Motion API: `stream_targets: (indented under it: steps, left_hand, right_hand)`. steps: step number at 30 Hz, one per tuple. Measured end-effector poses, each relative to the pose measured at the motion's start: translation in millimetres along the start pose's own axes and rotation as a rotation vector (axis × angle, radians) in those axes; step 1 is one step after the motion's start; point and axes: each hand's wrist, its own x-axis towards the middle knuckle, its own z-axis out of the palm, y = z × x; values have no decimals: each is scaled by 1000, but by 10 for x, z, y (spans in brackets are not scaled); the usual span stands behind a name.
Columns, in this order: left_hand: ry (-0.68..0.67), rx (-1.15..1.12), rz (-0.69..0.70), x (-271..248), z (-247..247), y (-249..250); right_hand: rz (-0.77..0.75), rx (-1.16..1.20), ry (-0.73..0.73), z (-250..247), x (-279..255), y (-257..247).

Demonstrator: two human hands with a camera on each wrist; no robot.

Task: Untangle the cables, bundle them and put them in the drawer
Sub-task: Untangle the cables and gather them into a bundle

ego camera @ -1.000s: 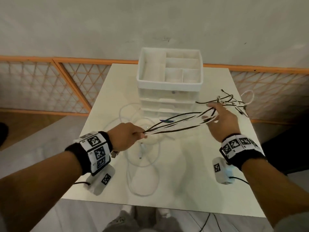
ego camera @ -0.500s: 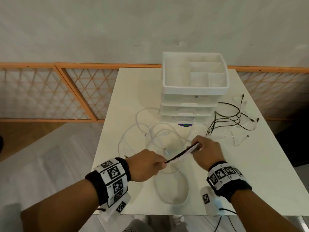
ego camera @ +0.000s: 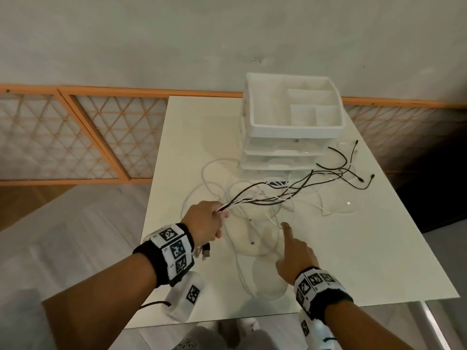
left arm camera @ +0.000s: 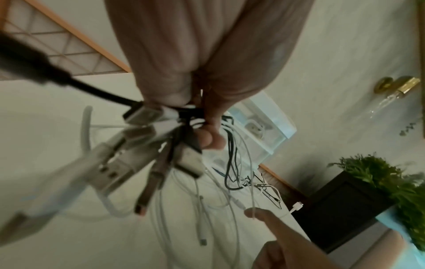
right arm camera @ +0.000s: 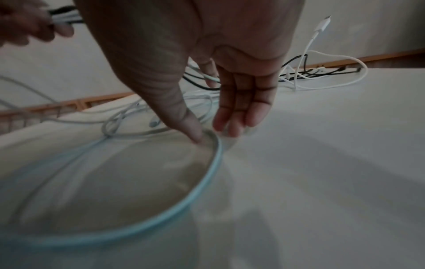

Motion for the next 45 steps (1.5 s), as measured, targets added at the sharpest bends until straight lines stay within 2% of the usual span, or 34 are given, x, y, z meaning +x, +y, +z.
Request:
stream_targets:
  steps: [3, 5, 7, 9, 12, 16, 18, 20, 23, 25, 27, 29, 31, 32, 35, 37, 40, 43, 45]
  left_hand:
    - [28, 26, -12, 47, -3, 69]
    - [57, 23, -16, 60, -37, 142]
    - [93, -59, -26, 72, -86, 233]
    - [87, -220, -67, 67, -124, 360]
    - [56, -391, -71, 44, -173, 593]
    - [65, -446, -7, 22, -245, 897]
    - [86, -469, 25, 2, -265, 1041]
    - [83, -503, 73, -32, -264, 1177]
    - [-14, -549, 164, -105, -203, 1369]
    - [-81, -544, 205, -139, -131, 1446]
    - [-104, -528, 222, -143, -67, 1472]
    - [-75, -490, 227, -132, -37, 1460]
    - [-34, -447, 230, -118, -38, 1429]
    - [-21, -437, 229, -112, -42, 1414]
    - [-36, -439, 232, -128, -17, 1410]
    - [-79, -446, 247, -156, 52, 1447]
    - [-109, -435, 238, -173, 154, 1509]
    - [-22, -333, 256, -203, 79, 1579]
    - [44, -266, 311, -247, -69, 1624]
  right_hand:
    - [-45, 27, -19, -42, 28, -19]
    - [-67, 202, 47, -188, 62, 22]
    - [-115, 382, 194, -470, 103, 92]
    - [-159, 461, 376, -855, 116, 149]
    - [-267, 470, 603, -1464, 46, 166]
    - [-527, 448, 785, -2046, -191, 99]
    - [-659, 431, 750, -2183, -305, 45]
    - [-772, 350, 595, -2191, -381, -27]
    - [-866, 256, 506, -2085, -399, -143]
    - [-850, 267, 533, -2053, -368, -207]
    - [-771, 259, 610, -2096, -364, -260]
    - [-627, 167, 698, -2204, -401, -280]
    - [-522, 125, 686, -2274, -402, -244]
    - [-531, 164, 657, -2284, -400, -226]
    - [-689, 361, 598, -2221, -362, -222]
    - [-779, 419, 615, -2138, -335, -262]
    - [-839, 465, 647, -2081, -317, -303]
    - [-765, 554, 570, -2094, -196, -134]
    - [-618, 453, 564, -1999, 18, 121]
